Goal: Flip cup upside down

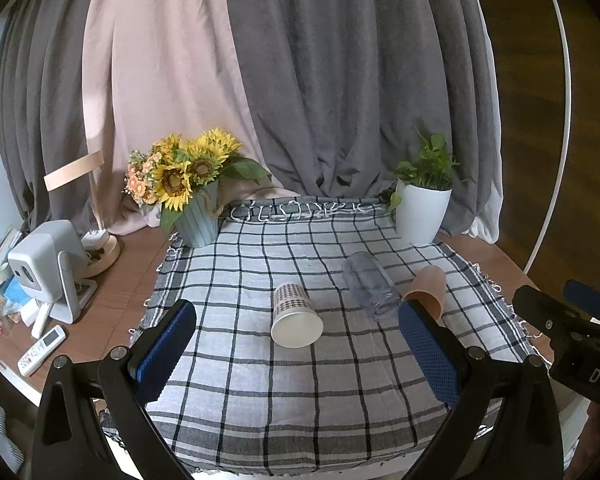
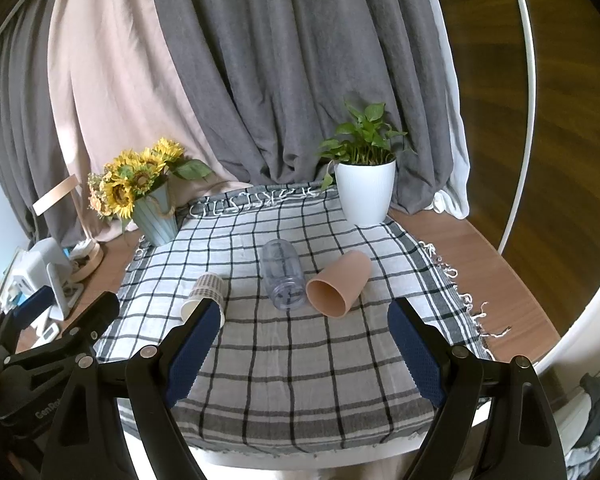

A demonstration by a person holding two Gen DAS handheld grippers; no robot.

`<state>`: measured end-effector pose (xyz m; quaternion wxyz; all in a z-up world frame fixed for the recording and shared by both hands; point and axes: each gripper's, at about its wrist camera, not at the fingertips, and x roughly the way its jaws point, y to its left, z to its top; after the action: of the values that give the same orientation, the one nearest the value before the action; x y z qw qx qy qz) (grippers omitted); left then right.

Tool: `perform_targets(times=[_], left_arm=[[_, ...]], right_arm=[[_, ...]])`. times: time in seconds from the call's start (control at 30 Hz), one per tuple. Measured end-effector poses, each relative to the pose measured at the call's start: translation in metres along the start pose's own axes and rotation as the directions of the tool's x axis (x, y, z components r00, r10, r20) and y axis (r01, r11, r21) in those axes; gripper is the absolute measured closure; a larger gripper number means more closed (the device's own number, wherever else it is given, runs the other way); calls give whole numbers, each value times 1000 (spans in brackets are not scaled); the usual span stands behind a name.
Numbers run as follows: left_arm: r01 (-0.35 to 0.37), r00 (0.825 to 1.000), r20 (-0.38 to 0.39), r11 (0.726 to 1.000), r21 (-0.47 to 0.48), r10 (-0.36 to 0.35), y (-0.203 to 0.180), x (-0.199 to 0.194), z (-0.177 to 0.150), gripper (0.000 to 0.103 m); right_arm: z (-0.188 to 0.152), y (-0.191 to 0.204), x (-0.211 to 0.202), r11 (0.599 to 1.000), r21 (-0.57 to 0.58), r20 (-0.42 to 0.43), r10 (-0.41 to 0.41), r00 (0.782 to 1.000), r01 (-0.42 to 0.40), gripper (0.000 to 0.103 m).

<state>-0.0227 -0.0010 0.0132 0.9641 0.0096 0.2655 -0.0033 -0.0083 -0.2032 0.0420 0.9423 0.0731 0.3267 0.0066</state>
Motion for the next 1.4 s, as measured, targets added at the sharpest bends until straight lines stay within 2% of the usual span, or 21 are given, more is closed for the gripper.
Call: perform_targets(times=[0.7, 0.9, 1.03, 1.2, 1.4], left_arm=[[-15, 1000, 1, 1000, 4, 15, 4, 2, -2, 0], [-32, 998, -49, 999, -4, 32, 6, 16, 0, 0], [-48, 991, -125, 999, -13, 46, 10, 37, 6, 0], [-83, 982, -174, 996, -40, 75, 18, 62, 23, 0], [-52, 959, -282, 998, -44, 38, 20, 111, 40, 0]], right_arm=[[-1, 3, 3, 1000, -1, -3, -3, 1000, 3, 17], [-2, 3, 13, 1000, -3, -24, 3, 1000, -3, 17], [2, 6, 37, 1000, -11, -89, 13, 996, -14, 17], [20, 13, 73, 999, -6, -180, 46, 983, -48, 17], [46, 21, 130, 997, -29, -310, 66, 948, -78, 17]])
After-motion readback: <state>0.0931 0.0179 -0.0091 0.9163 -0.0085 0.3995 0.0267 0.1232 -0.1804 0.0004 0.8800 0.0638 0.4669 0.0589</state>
